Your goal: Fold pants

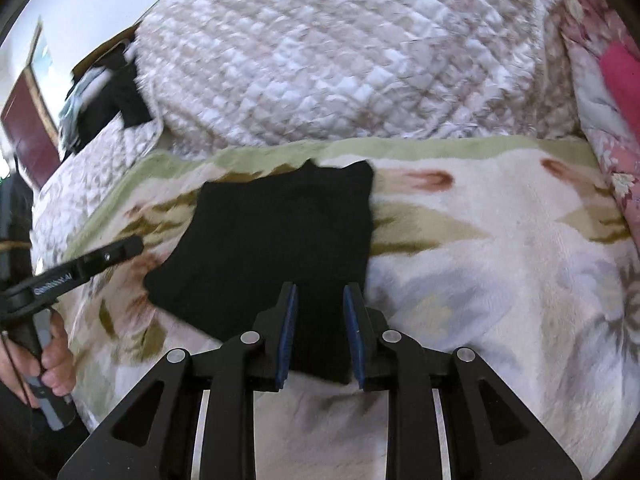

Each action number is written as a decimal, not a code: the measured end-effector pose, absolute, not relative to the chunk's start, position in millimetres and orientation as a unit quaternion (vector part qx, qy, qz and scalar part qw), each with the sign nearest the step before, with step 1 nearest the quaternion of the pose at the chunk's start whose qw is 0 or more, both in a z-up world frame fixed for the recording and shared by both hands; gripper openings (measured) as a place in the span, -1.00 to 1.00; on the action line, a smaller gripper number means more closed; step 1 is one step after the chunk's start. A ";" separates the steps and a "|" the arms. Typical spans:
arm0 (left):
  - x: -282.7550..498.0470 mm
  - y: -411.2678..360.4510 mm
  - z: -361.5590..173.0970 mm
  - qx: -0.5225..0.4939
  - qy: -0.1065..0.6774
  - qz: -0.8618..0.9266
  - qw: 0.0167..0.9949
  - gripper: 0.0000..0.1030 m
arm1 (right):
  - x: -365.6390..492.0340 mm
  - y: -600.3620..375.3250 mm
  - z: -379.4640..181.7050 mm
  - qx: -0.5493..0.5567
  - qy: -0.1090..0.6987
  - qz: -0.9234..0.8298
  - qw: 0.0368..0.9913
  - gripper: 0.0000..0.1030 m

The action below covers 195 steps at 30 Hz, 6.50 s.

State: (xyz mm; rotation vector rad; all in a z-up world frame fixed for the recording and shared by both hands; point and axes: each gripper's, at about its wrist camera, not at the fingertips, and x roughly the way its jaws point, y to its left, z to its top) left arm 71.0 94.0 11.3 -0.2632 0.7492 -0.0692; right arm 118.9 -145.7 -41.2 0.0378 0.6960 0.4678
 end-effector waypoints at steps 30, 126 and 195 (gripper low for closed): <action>8.0 43.4 -25.7 -0.060 0.415 -0.007 0.908 -0.23 | 50.0 -133.6 -67.6 -0.033 0.377 0.215 0.900 -0.04; 35.7 40.1 -63.9 -0.022 0.403 0.009 0.915 0.30 | 82.1 -122.1 -102.4 -0.046 0.345 0.206 0.915 0.43; 38.3 42.6 -65.4 -0.021 0.410 0.010 0.912 0.33 | 81.8 -121.9 -103.2 -0.044 0.344 0.205 0.915 0.43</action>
